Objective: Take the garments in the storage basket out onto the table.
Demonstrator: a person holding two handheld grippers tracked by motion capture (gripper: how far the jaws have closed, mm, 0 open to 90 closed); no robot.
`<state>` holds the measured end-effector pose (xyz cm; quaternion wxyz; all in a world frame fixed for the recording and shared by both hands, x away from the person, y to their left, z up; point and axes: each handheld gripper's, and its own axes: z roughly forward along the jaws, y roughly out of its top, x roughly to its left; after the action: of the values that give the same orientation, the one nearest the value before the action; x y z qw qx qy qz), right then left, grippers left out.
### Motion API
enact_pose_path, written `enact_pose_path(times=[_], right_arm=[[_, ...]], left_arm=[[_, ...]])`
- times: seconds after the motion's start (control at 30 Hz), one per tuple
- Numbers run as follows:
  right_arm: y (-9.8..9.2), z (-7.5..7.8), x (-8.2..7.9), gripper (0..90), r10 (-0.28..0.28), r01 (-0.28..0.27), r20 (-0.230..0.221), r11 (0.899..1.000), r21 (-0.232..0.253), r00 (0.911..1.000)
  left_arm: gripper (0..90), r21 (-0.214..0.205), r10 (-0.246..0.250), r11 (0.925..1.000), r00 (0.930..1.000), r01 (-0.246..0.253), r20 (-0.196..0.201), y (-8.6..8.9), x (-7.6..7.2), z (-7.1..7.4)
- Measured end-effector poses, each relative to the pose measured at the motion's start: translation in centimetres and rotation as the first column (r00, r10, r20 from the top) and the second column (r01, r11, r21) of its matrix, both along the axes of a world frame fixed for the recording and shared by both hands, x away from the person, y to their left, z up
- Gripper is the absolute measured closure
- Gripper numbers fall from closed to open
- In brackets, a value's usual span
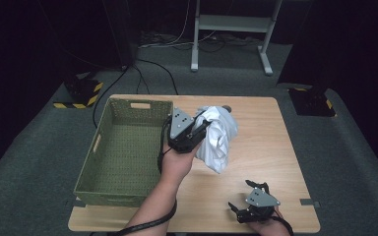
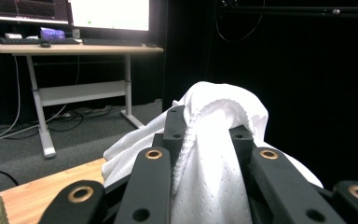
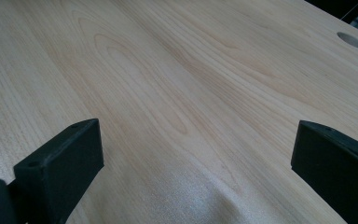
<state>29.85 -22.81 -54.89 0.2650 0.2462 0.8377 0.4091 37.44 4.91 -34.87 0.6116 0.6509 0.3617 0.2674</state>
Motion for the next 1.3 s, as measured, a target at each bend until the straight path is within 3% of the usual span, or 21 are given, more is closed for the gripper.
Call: enact_pose_path(times=[0.63, 1.03, 1.3], right_arm=[[0.0, 0.0, 0.0, 1.7, 0.000, 0.000, 0.001, 1.000, 0.001, 1.0000], [0.0, 0.0, -0.1, 1.7, 0.000, 0.000, 0.005, 1.000, 0.002, 1.0000], [0.0, 0.0, 0.0, 1.7, 0.002, -0.002, 0.003, 1.000, 0.008, 1.0000]], left_arm=[[75.9, 0.036, -0.009, 0.9993, 0.9959, 0.012, -0.090, -2.0, 1.0, -3.1], [75.9, 0.061, 0.004, 0.9981, 0.9877, 0.006, -0.157, -3.1, 2.1, -5.8], [75.9, 0.076, 0.015, 0.9971, 0.9778, 0.001, -0.209, -3.8, 3.1, -8.0]])
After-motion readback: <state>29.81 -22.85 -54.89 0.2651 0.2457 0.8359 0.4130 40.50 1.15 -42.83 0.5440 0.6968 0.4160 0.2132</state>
